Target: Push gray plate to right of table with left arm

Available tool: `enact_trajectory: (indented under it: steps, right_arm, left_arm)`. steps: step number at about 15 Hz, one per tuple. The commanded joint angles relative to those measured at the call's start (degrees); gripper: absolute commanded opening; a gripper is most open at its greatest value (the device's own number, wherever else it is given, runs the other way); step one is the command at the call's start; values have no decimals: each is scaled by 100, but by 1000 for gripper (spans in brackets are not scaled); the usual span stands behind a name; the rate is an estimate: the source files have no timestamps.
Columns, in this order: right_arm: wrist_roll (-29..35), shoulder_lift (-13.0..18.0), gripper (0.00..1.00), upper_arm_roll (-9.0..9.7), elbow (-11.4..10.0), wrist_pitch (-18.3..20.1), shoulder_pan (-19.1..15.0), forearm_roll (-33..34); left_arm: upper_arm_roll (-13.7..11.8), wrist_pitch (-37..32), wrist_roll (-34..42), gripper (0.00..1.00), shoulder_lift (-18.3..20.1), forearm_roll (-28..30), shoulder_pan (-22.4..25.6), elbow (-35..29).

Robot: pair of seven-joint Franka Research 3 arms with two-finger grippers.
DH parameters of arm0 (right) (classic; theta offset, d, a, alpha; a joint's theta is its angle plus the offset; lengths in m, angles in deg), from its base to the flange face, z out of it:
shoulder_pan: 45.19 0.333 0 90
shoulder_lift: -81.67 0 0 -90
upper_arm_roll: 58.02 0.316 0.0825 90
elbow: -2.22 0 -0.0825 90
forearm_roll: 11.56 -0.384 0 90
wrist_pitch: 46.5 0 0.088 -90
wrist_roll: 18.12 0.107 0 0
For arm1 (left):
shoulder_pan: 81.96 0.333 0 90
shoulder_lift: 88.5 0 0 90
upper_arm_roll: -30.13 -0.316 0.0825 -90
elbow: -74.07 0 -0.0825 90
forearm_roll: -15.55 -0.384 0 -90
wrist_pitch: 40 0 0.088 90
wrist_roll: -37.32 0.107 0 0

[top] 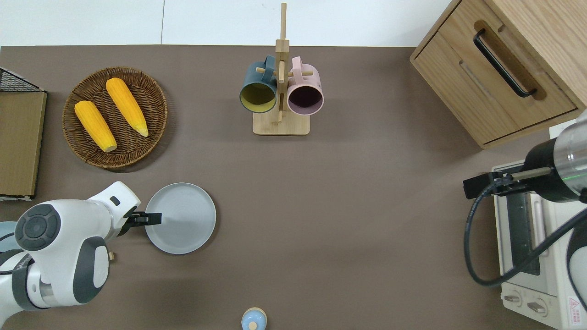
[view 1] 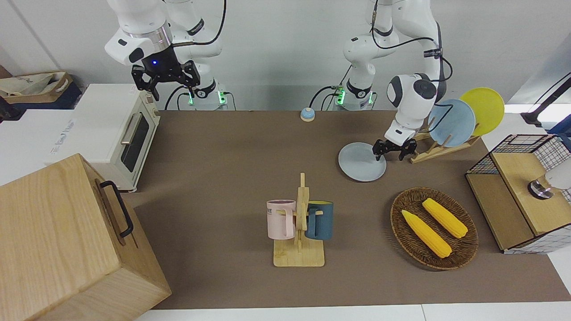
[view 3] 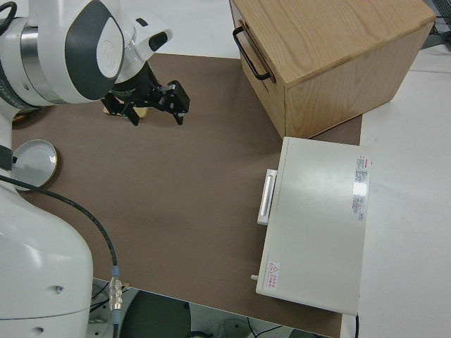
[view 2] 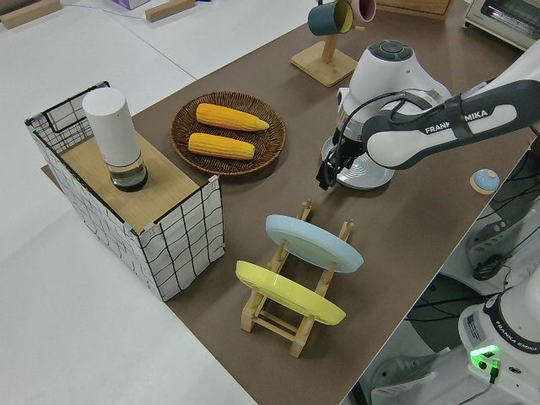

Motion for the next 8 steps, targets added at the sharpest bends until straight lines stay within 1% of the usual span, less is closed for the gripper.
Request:
enact_trajectory:
  steps: [1,2,5,8]
  right_arm:
    - [-1,36,983,85,22,69,-116,-59]
    - [-1,36,983,76,22,69,-116,-59]
    - [-1,36,983,85,22,69,-116,-59]
    - [-1,36,983,76,22,69,-116,-59]
  left_arm:
    - [-21,161,91,950,98,113,-32,-177]
    - [-21,170,91,949,90,104,-32,-177]
    - [-21,170,91,826,81,104,-32,-195]
    - [-21,170,82,582,81,113,-32,-195]
